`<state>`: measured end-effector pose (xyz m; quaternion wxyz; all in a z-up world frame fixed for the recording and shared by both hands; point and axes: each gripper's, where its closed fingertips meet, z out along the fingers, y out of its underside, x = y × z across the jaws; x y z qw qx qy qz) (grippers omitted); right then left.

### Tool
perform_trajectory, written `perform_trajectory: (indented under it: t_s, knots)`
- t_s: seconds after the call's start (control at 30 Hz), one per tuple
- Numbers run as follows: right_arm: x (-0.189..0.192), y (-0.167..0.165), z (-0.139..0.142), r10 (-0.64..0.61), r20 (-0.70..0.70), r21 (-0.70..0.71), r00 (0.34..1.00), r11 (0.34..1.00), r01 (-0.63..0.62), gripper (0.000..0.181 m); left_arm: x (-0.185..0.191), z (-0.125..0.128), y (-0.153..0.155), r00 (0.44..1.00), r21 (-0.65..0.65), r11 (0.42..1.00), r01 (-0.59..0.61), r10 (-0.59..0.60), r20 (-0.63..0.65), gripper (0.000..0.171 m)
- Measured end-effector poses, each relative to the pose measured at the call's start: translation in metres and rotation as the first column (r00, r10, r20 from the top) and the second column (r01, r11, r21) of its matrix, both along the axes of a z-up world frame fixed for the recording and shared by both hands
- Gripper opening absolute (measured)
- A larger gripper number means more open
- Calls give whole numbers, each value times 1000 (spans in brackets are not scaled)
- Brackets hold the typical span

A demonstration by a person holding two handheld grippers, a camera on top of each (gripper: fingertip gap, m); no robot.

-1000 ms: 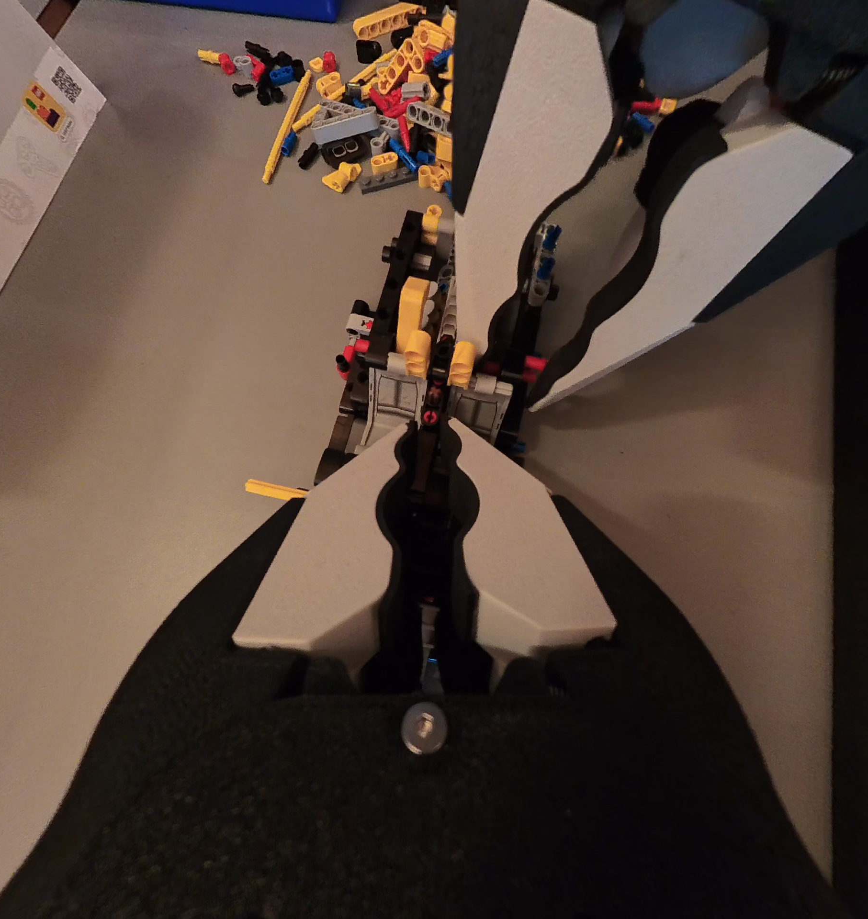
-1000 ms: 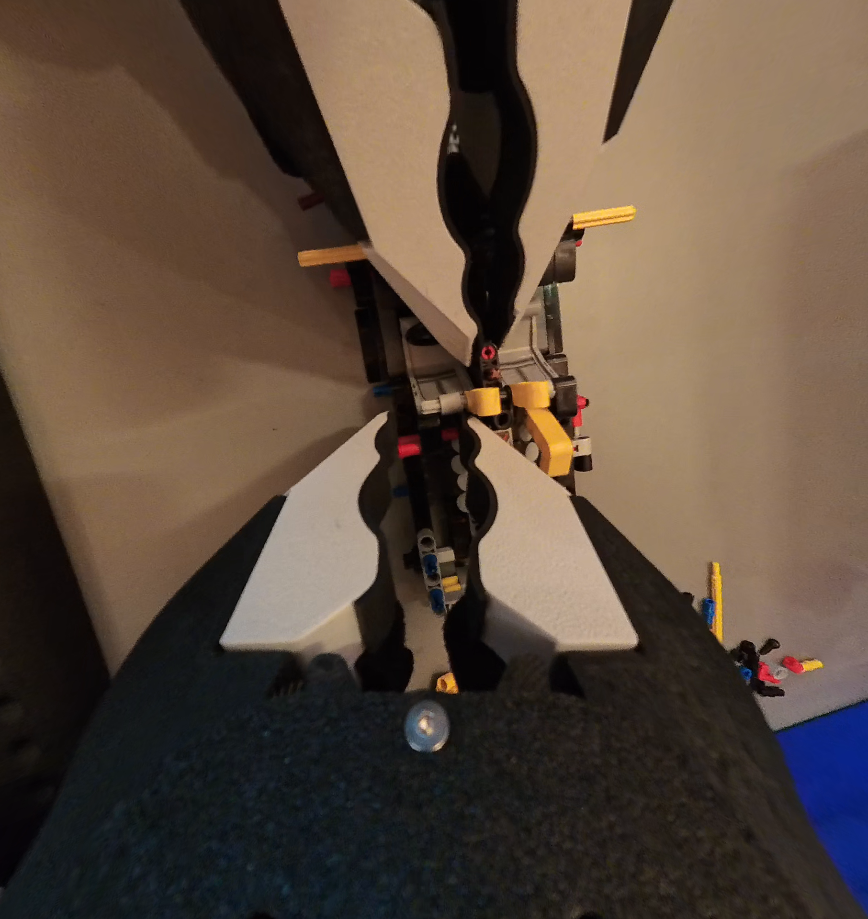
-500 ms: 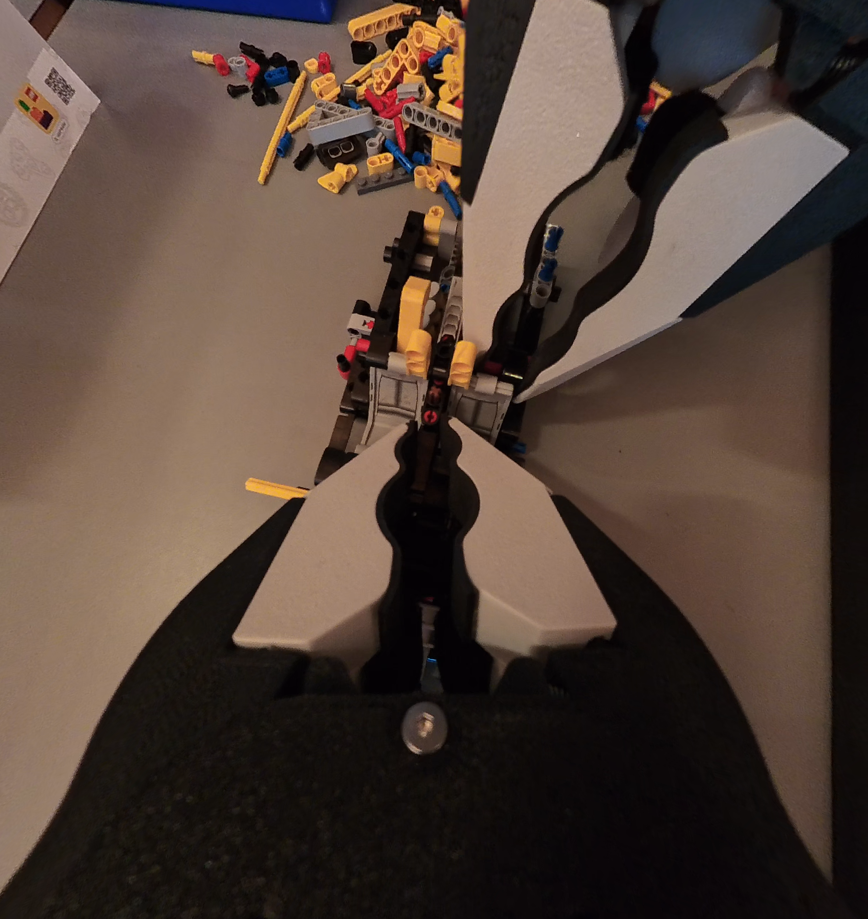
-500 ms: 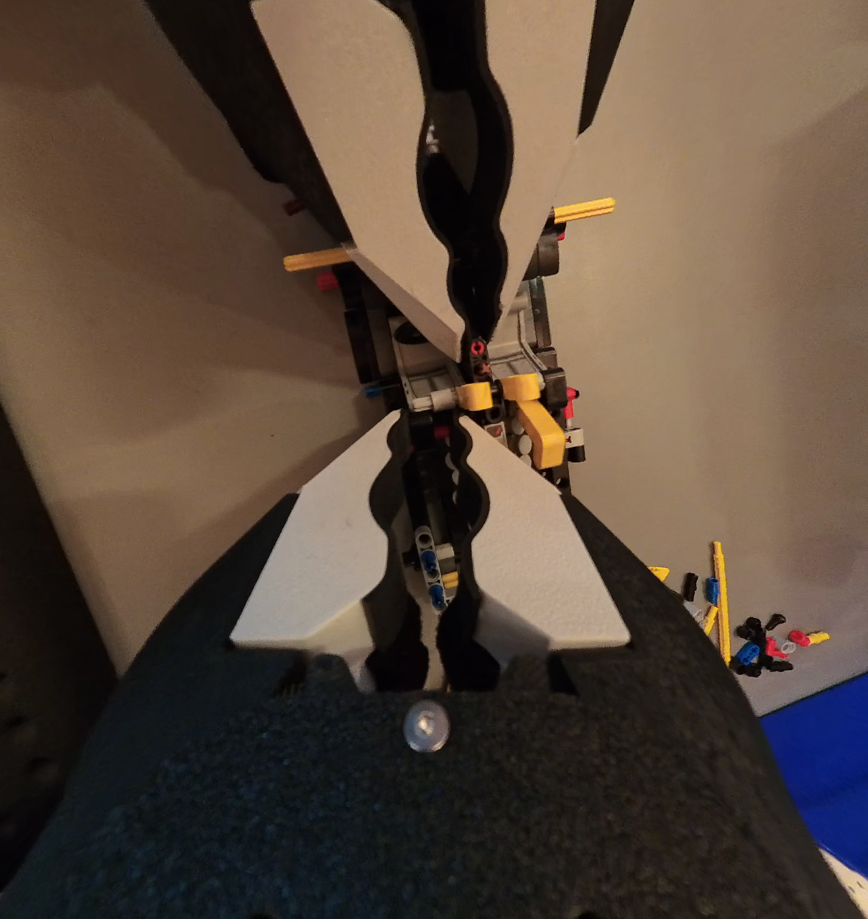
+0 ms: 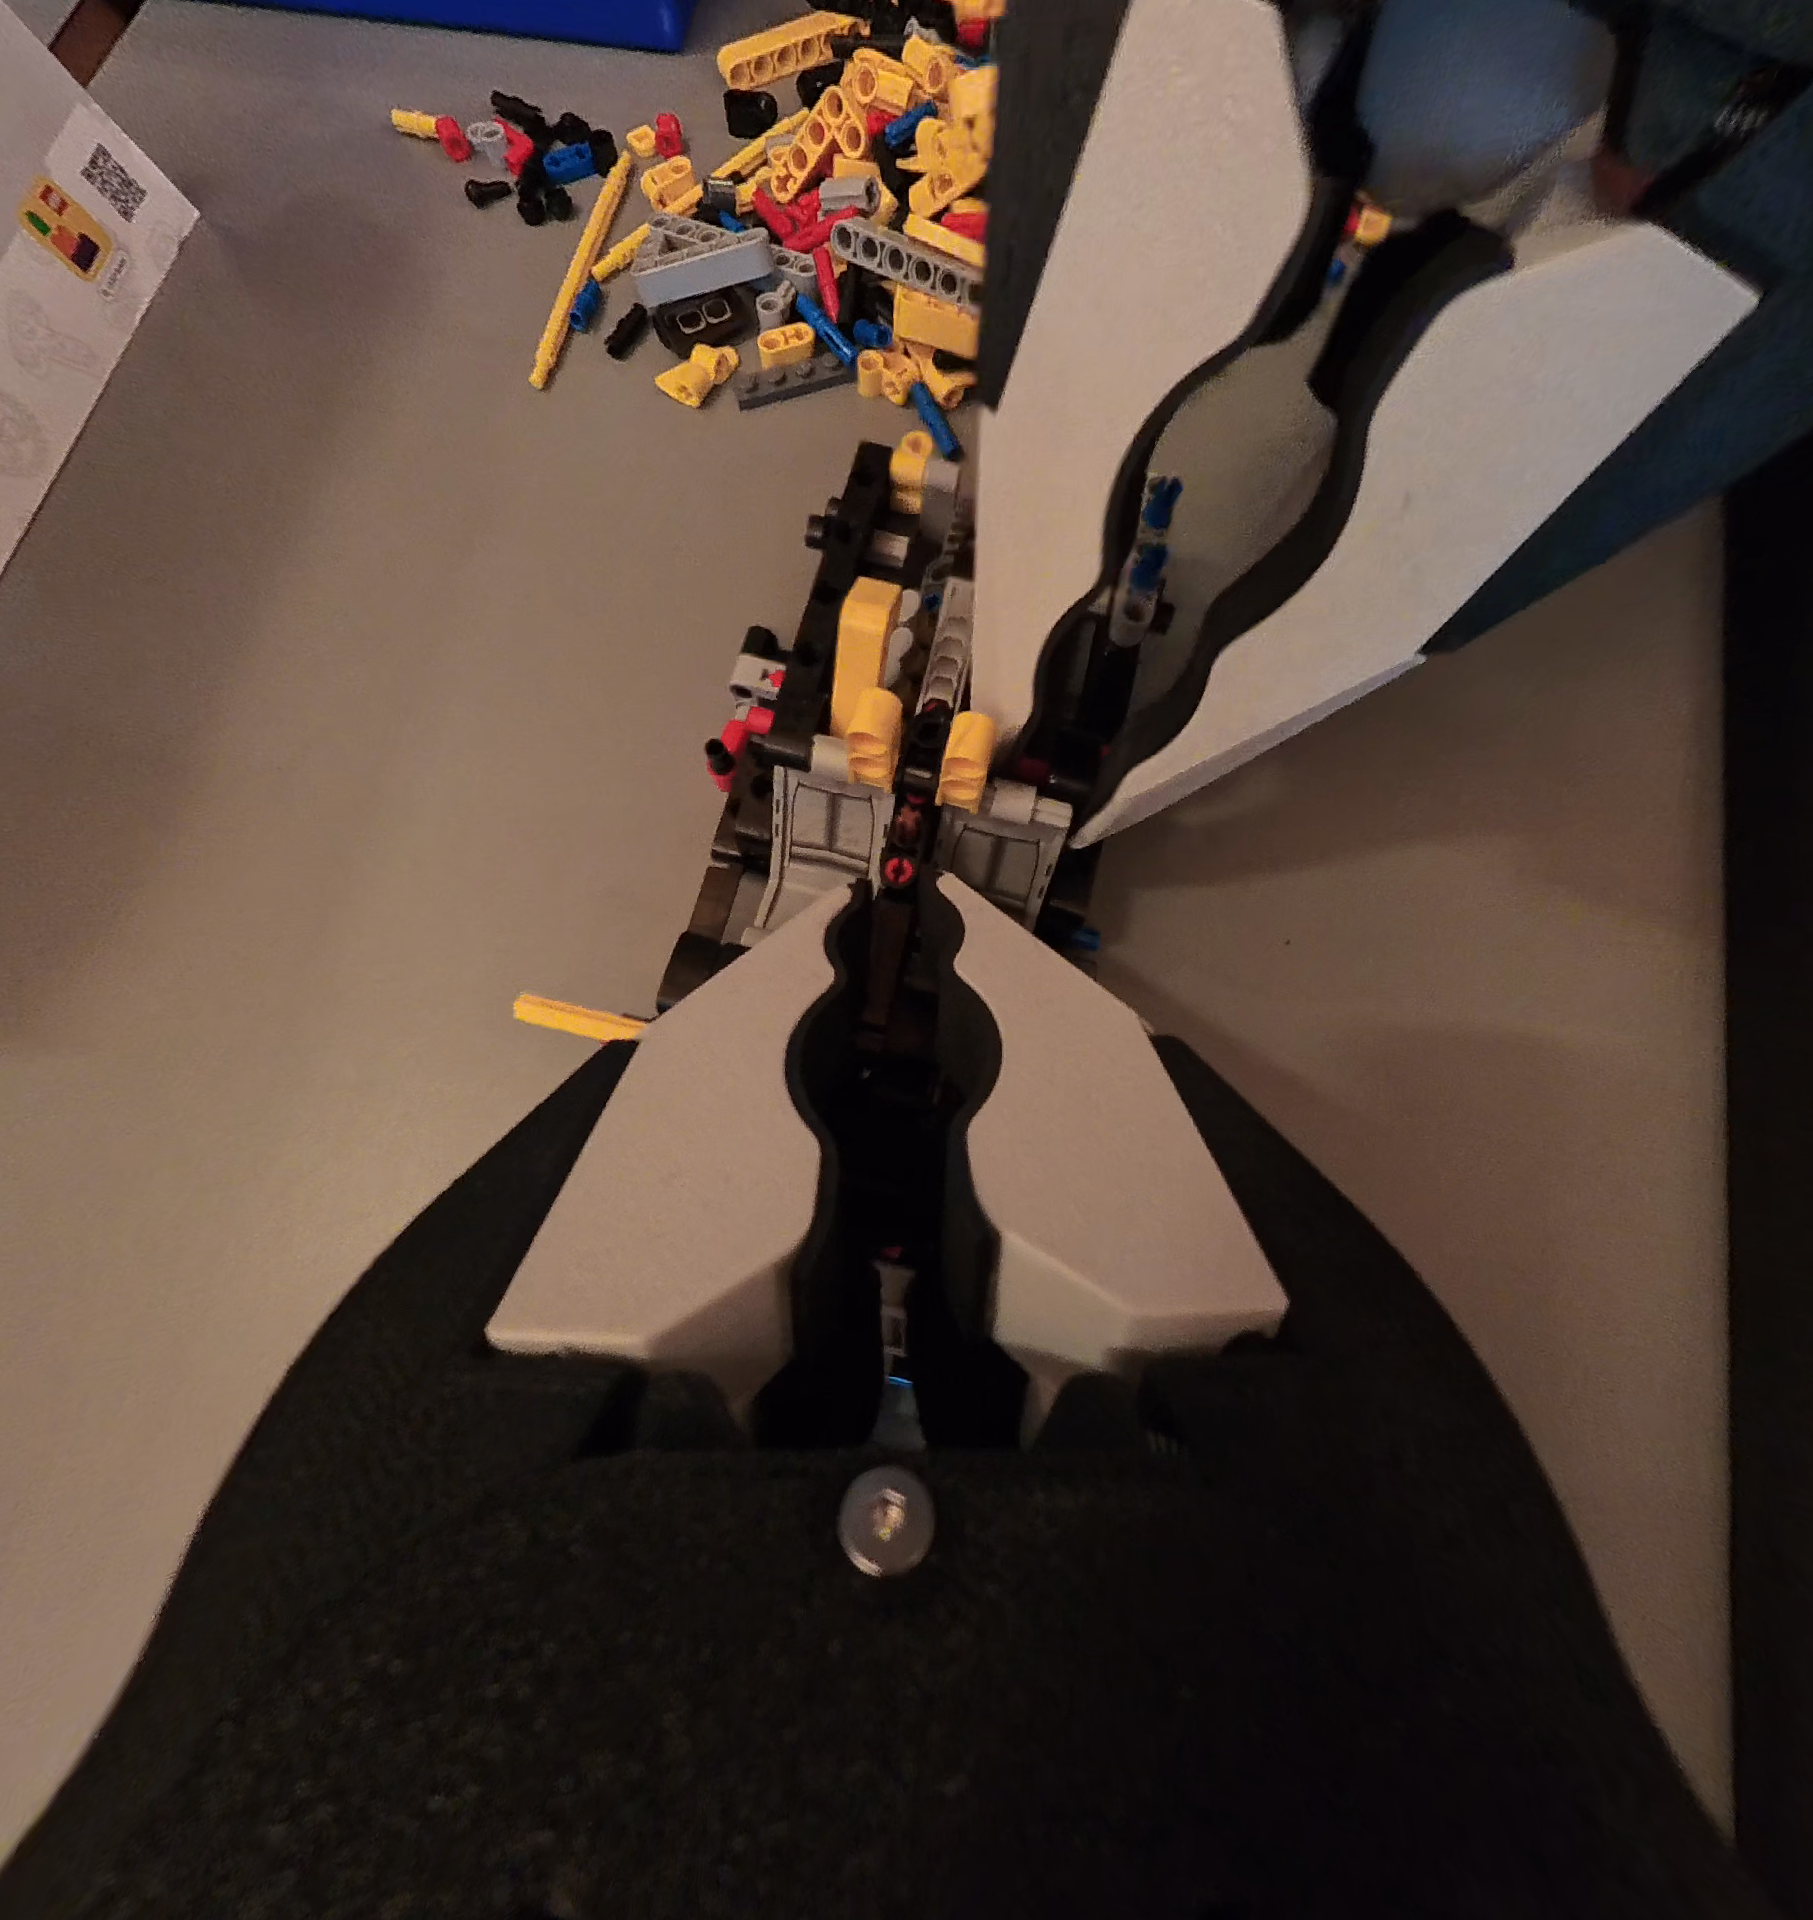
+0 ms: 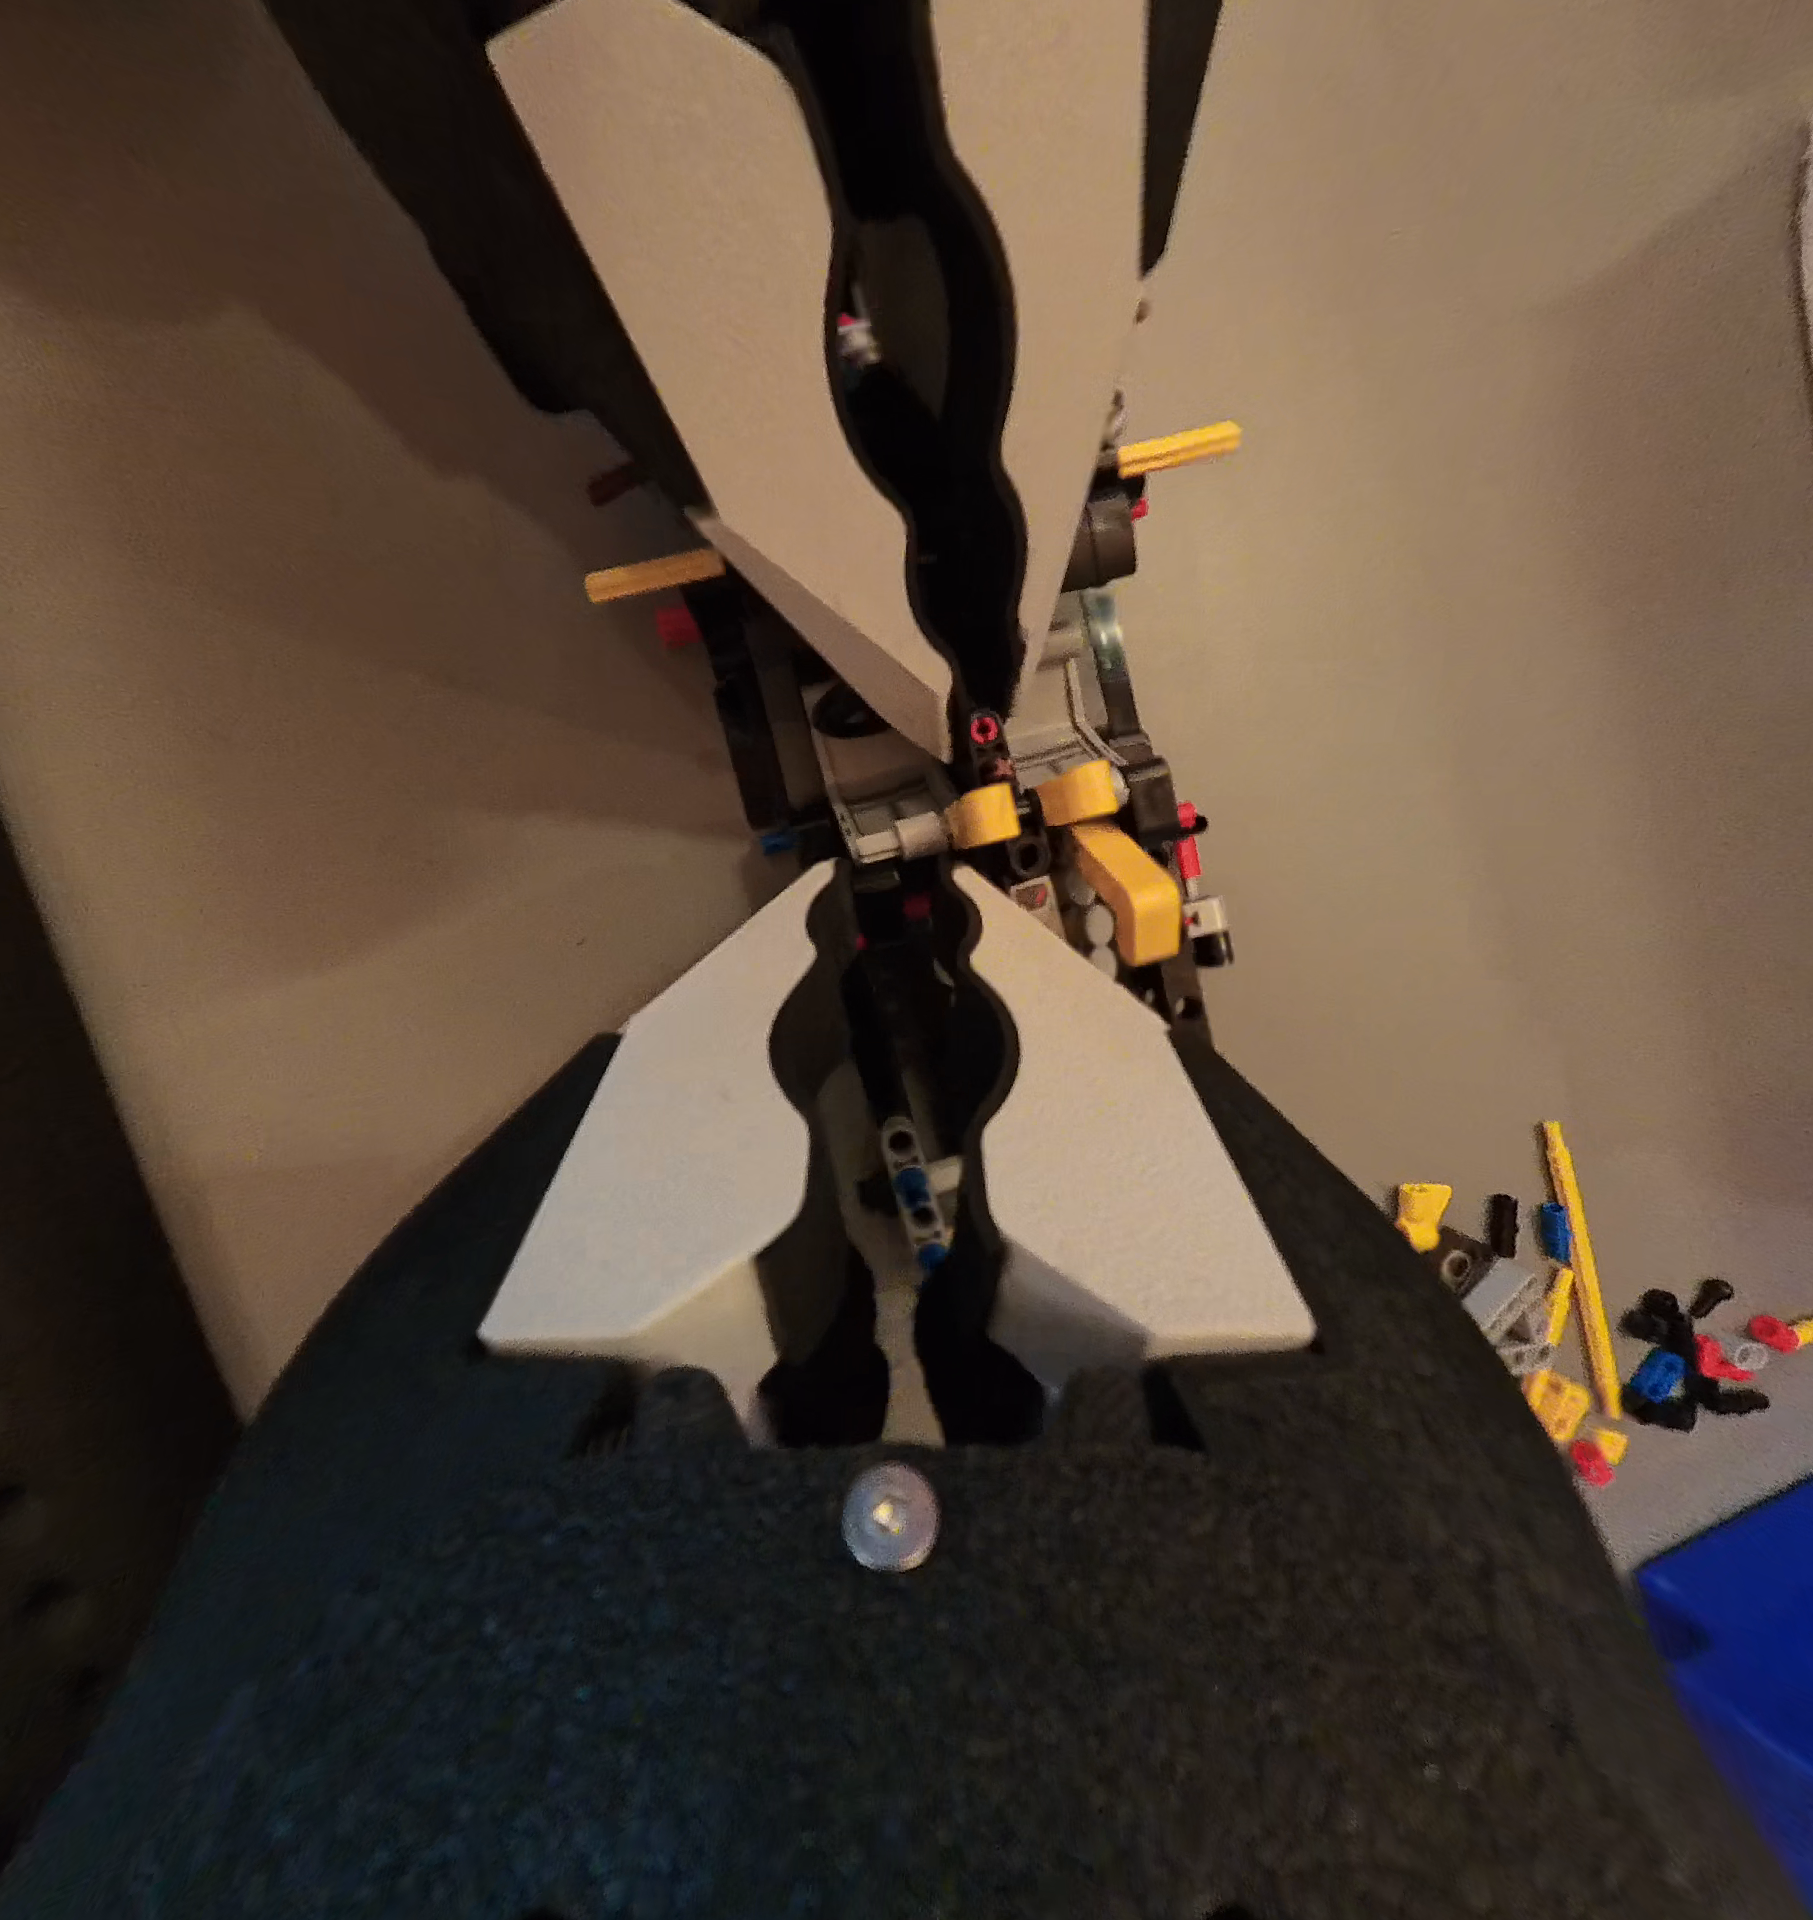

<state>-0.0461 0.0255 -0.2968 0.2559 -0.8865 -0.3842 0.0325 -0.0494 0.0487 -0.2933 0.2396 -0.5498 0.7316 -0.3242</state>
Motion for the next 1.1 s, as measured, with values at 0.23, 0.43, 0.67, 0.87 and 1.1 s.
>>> perform_trajectory:
  t_s: [0.23,0.43,0.67,0.87,1.1]
  knots:
    - [21,-22,12,-556,-211,91,804,808,582,32,1,0,1,1000,24,999,-25,25,6,9]
    - [-2,-21,9,-652,-503,-113,567,701,705,22,1,0,1,1000,36,999,-29,29,11,9]
    - [3,-12,2,-720,-389,-154,574,666,730,5,2,0,3,999,23,999,-43,43,8,9]
    - [0,-25,-2,-813,-338,-337,474,575,746,4,3,0,-1,999,42,998,-42,41,17,9]
    - [-37,-54,-19,-842,-190,-628,505,500,596,2,8,1,8,993,73,990,-119,117,34,8]
